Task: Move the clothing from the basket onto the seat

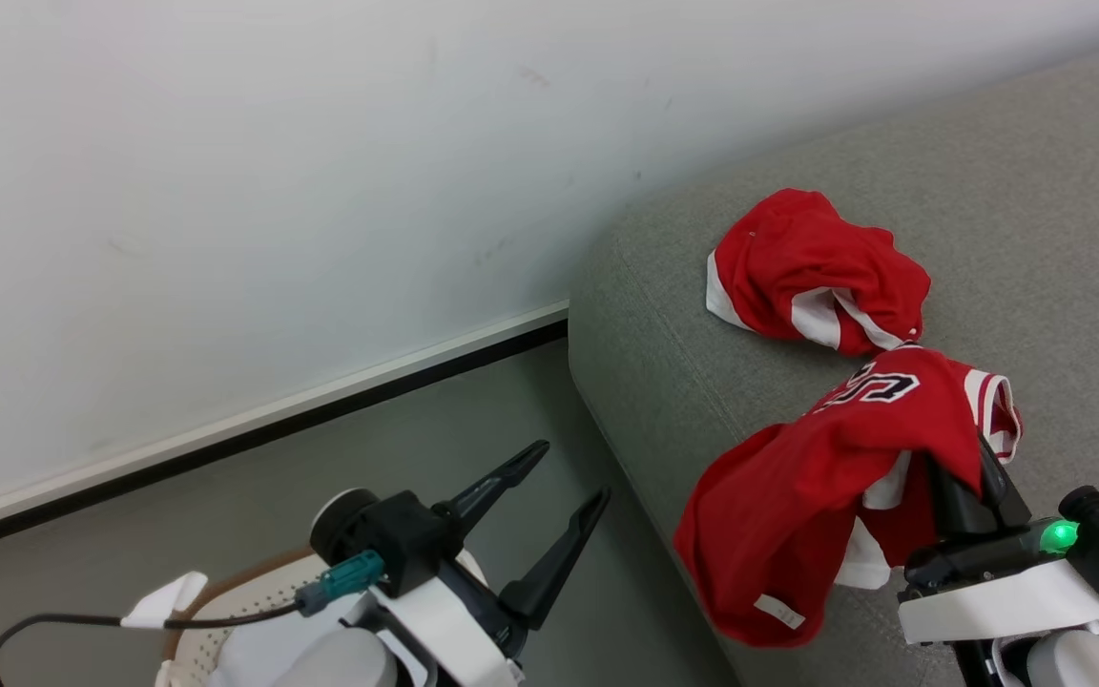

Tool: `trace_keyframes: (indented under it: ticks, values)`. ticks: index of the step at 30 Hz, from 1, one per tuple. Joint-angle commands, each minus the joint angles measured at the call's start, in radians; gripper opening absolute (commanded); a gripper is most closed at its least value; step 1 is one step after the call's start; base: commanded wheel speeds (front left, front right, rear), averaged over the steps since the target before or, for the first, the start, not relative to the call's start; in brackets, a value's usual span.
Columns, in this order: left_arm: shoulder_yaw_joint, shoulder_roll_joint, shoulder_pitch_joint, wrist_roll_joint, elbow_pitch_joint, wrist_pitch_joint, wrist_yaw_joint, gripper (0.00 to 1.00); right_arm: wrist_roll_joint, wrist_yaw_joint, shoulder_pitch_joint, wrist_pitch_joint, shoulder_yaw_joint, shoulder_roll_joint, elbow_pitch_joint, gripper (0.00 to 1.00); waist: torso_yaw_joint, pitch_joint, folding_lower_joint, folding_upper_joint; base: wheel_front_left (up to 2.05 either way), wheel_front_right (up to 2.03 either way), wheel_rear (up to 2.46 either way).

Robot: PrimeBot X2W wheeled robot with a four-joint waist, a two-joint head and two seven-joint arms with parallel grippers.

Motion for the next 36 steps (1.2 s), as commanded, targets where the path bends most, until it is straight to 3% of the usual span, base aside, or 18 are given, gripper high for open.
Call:
trace_keyframes:
  ticks: [1, 10, 18, 26, 29, 34, 35, 36]
  values:
    - [0.0, 0.007, 0.008, 0.005, -0.005, 0.0, -0.004, 1.0, 0.002, -0.002, 0.0, 0.0, -0.012, -0.009, -0.01, 0.0, -0.008, 0.013, -0.0001, -0.0001, 0.0, 0.0, 0.0]
    - [-0.035, 0.088, -0.05, -0.008, -0.061, 0.0, -0.002, 1.0, 0.042, -0.002, -0.176, 0.001, -0.097, -0.036, 0.011, 0.0, 0.032, 0.163, -0.0001, -0.0001, 0.0, 0.0, 0.0]
    - [-0.056, 0.219, -0.109, -0.034, -0.14, 0.005, -0.002, 1.0, 0.043, -0.002, -0.417, 0.026, -0.301, -0.086, 0.043, 0.0, 0.098, 0.343, -0.0001, -0.0001, 0.0, 0.0, 0.0]
    - [-0.054, 0.28, -0.149, -0.056, -0.184, 0.003, -0.002, 1.0, -0.078, -0.002, -0.559, 0.095, -0.529, -0.12, 0.14, 0.0, 0.154, 0.446, -0.0001, -0.0001, 0.0, 0.0, 0.0]
    - [-0.054, 0.297, -0.161, -0.063, -0.194, 0.002, -0.002, 1.0, -0.153, -0.002, -0.597, 0.128, -0.599, -0.133, 0.234, 0.0, 0.175, 0.476, -0.0001, -0.0001, 0.0, 0.0, 0.0]
    - [-0.056, 0.313, -0.172, -0.074, -0.196, 0.0, -0.002, 1.0, -0.296, -0.002, -0.605, 0.219, -0.626, -0.148, 0.422, 0.0, 0.203, 0.495, -0.0001, -0.0001, 0.0, 0.0, 0.0]
    - [-0.056, 0.313, -0.173, -0.076, -0.194, 0.001, -0.002, 1.0, -0.314, -0.002, -0.607, 0.24, -0.629, -0.155, 0.451, 0.02, 0.206, 0.495, -0.0001, -0.0001, 0.0, 0.0, 0.0]
    - [-0.055, 0.314, -0.173, -0.079, -0.192, 0.0, -0.002, 1.0, -0.329, -0.002, -0.609, 0.268, -0.63, -0.155, 0.483, 0.28, 0.208, 0.492, -0.0001, -0.0001, 0.0, 0.0, 0.0]
